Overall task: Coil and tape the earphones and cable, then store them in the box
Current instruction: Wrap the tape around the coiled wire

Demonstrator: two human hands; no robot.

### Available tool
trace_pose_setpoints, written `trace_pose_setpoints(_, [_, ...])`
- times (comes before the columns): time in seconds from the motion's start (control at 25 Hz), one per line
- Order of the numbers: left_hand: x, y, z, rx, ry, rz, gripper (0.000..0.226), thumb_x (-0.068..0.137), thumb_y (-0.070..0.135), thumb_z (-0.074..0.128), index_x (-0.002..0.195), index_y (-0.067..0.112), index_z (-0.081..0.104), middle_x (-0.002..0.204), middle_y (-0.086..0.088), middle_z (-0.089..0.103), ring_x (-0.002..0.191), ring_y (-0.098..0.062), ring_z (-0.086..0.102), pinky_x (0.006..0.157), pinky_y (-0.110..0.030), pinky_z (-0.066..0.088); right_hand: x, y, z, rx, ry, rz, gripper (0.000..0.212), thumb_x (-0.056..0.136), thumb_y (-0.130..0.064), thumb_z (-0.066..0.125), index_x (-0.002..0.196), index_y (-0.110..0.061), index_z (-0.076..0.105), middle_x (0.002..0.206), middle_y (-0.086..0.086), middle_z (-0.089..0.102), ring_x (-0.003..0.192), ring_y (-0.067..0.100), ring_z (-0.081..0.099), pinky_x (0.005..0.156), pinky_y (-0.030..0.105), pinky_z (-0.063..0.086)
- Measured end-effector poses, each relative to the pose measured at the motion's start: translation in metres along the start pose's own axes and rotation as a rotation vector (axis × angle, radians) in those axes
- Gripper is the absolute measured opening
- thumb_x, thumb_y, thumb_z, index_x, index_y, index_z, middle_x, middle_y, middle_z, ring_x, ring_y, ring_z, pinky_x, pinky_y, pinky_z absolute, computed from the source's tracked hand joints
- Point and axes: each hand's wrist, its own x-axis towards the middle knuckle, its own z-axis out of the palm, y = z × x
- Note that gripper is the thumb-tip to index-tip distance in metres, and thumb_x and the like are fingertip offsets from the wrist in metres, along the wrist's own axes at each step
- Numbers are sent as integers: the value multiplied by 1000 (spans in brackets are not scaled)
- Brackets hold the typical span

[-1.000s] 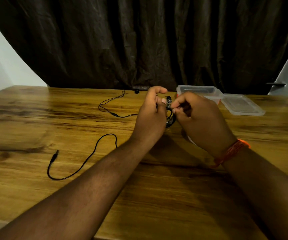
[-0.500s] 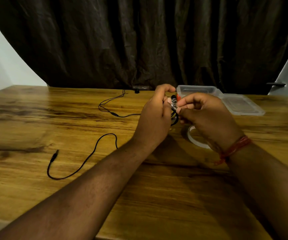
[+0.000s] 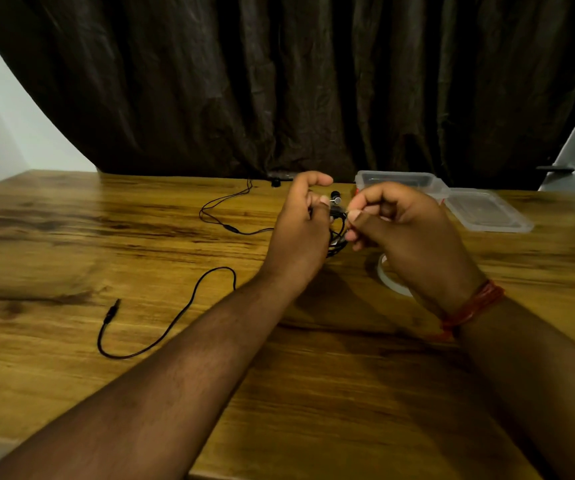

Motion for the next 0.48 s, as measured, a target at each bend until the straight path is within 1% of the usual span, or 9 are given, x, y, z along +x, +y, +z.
trace_pose_setpoints(0.08, [-1,0,0,-26,0,18,24,102,14,40,116,31,52,78,1,54,69,-11,52,59,-33,44,-2,-3,3,206,-4,105,8,92,-8,60,88,-4,66,77,11,69,70,18,67,64,30,57])
trace_pose_setpoints(0.12, [-1,1,0,-34,5,25,24,102,14,41,116,29,52,77,3,54,69,-9,53,61,-33,46,-3,-4,5,313,-2,166,14,93,-14,61,87,-3,67,76,11,68,69,19,66,62,29,56])
trace_pose_setpoints(0.16, [-1,2,0,-37,14,27,23,102,14,42,116,28,52,77,6,54,69,-5,53,63,-31,46,-4,-3,7,376,0,213,18,93,-19,62,86,-3,66,75,11,67,67,19,65,61,28,56])
trace_pose_setpoints(0.2, [-1,2,0,-41,21,21,22,102,14,42,116,27,53,77,8,54,69,-2,53,63,-26,47,-4,-1,10,384,9,238,18,92,-20,64,86,-2,66,74,11,67,66,19,65,60,28,56])
trace_pose_setpoints(0.28, [0,4,0,-67,23,-9,21,102,13,43,117,25,52,80,9,56,68,4,54,63,-19,47,-6,4,15,355,49,273,11,89,-11,67,87,-1,63,72,12,66,64,19,65,59,30,56])
trace_pose_setpoints(0.32, [1,4,0,-90,24,-26,20,102,13,44,116,24,52,81,9,57,68,5,55,63,-18,48,-6,7,18,348,72,289,9,88,-7,67,89,-1,61,72,14,65,63,19,65,59,30,57])
trace_pose_setpoints(0.4, [3,5,-1,-140,27,-48,17,101,12,45,115,20,53,83,6,59,72,0,57,64,-19,48,-6,10,20,361,94,298,13,87,0,66,96,-1,56,72,15,63,61,20,65,59,33,56])
trace_pose_setpoints(0.48, [4,6,-2,-170,23,-63,14,101,12,46,112,17,54,84,4,60,72,-2,57,62,-16,46,-5,12,21,371,89,290,21,87,2,65,103,-3,52,69,14,63,60,20,64,60,36,55])
